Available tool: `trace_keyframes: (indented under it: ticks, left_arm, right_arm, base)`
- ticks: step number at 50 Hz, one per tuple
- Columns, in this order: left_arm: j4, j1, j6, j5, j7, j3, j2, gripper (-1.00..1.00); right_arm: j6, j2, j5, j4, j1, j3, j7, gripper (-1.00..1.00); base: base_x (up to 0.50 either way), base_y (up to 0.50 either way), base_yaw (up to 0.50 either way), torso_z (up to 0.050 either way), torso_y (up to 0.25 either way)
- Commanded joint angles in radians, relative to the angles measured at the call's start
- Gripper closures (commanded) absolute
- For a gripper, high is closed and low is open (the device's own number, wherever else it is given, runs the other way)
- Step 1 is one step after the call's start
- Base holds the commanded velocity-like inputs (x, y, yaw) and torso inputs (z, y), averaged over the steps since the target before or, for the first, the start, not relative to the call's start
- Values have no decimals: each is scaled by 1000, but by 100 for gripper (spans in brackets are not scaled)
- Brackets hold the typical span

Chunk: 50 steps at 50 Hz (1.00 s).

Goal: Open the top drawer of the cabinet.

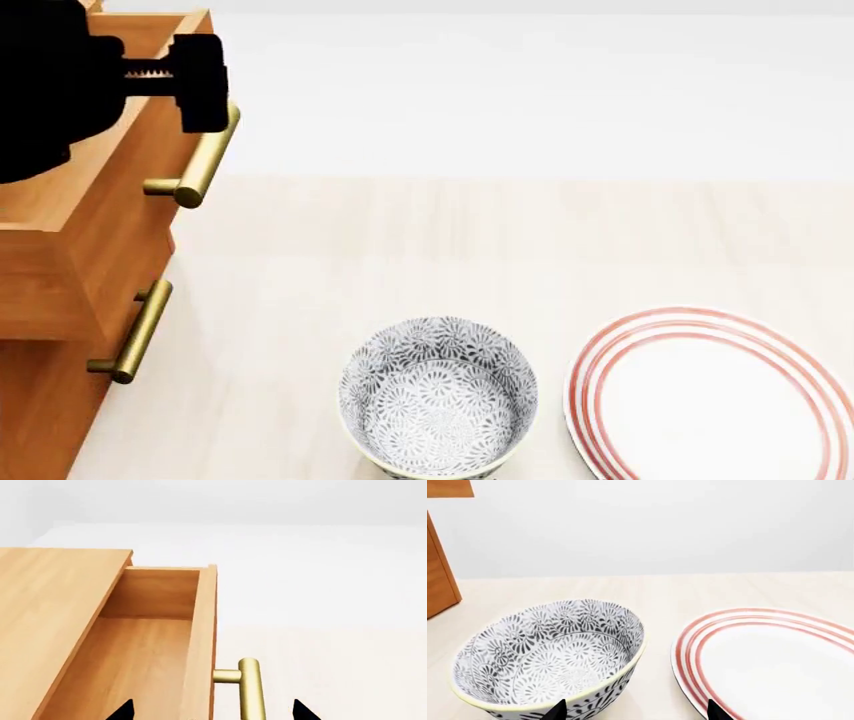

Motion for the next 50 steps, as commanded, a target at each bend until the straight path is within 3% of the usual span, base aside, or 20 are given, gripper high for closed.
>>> trace_keyframes:
  ticks: [1, 14, 37, 50]
  left_arm:
    - [-133, -80, 10, -76, -67, -134, 24, -100]
    - [-304, -161, 55, -156, -172, -221, 14, -100]
    - [-641, -300, 202, -211, -241, -330, -24, -100]
    - [-657, -301, 211, -207, -307, -435, -33, -100]
  right_arm:
    - [1, -18, -12, 0, 0, 20, -22, -100]
    - [-7, -18, -11, 9, 2, 18, -23, -100]
    - [-9, -16, -4, 13, 5, 16, -19, -100]
    - [-16, -18, -4, 30, 11, 10, -24, -100]
  base:
    - [0, 0, 0, 0, 0]
    - [0, 0, 0, 0, 0]
    - [0, 0, 0, 0, 0]
    - [0, 0, 0, 0, 0]
